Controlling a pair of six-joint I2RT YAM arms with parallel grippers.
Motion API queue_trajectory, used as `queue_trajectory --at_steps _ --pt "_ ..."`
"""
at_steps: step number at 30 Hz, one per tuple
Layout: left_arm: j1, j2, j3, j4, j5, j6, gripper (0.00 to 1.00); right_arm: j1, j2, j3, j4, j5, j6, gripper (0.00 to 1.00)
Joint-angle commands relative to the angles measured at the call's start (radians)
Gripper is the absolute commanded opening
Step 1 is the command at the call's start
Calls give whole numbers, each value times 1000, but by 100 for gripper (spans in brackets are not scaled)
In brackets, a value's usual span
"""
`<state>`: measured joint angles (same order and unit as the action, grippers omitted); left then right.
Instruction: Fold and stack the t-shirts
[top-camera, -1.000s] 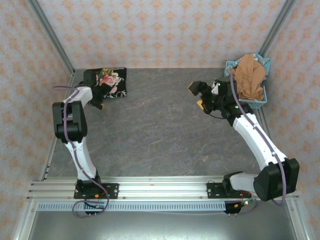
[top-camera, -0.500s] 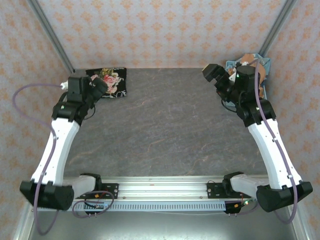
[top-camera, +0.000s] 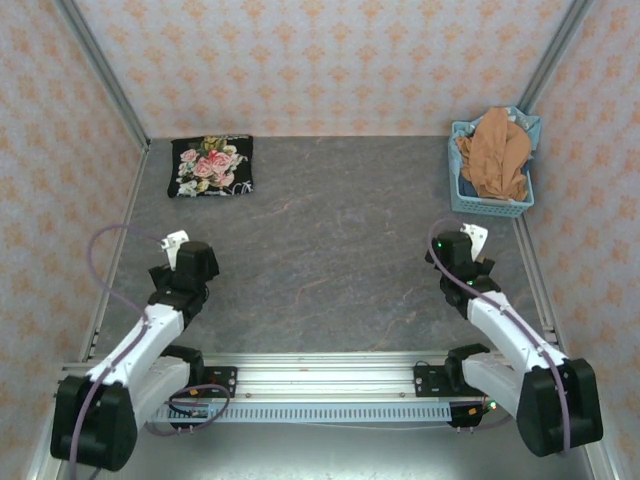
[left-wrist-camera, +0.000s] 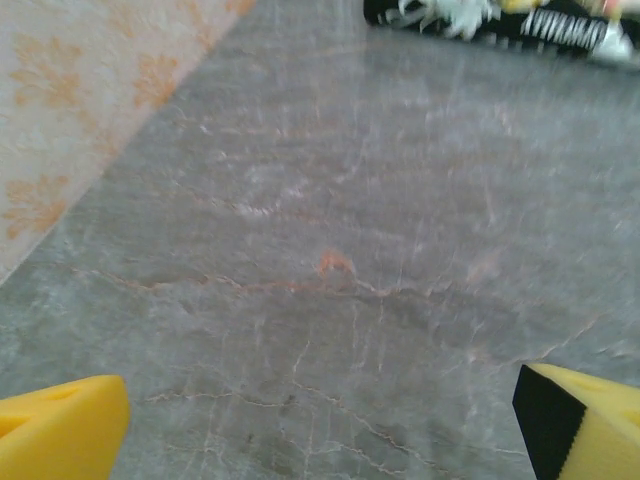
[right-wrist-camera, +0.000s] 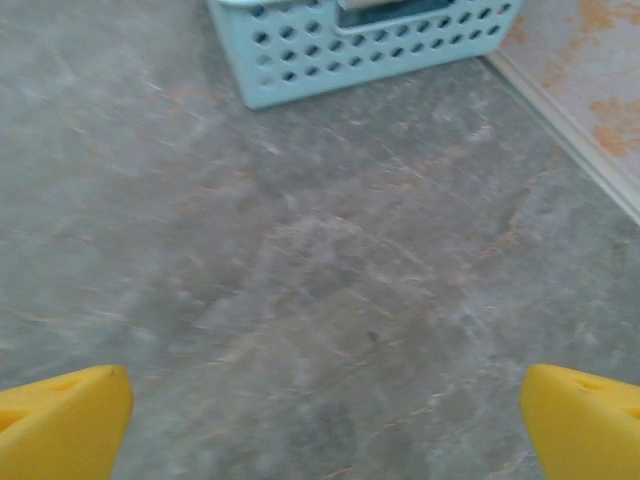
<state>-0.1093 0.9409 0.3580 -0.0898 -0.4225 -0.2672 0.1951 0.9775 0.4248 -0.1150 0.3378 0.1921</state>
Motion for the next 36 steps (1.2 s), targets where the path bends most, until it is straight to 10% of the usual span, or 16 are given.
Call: queue_trajectory --at_steps 1,13,19,21,36 --pt "23 132 7 358 25 93 100 -37 27 -68 334 53 -112 99" --pt "122 469 116 659 217 153 100 -194 432 -13 807 -199 -160 99" --pt "96 538 -102 1142 195 185 100 -195 513 -77 977 -245 -177 99" --pt "79 528 29 855 222 204 100 -195 545 -61 1000 -248 -184 99" --pt "50 555 55 858 201 244 100 -151 542 -22 922 -191 -218 99"
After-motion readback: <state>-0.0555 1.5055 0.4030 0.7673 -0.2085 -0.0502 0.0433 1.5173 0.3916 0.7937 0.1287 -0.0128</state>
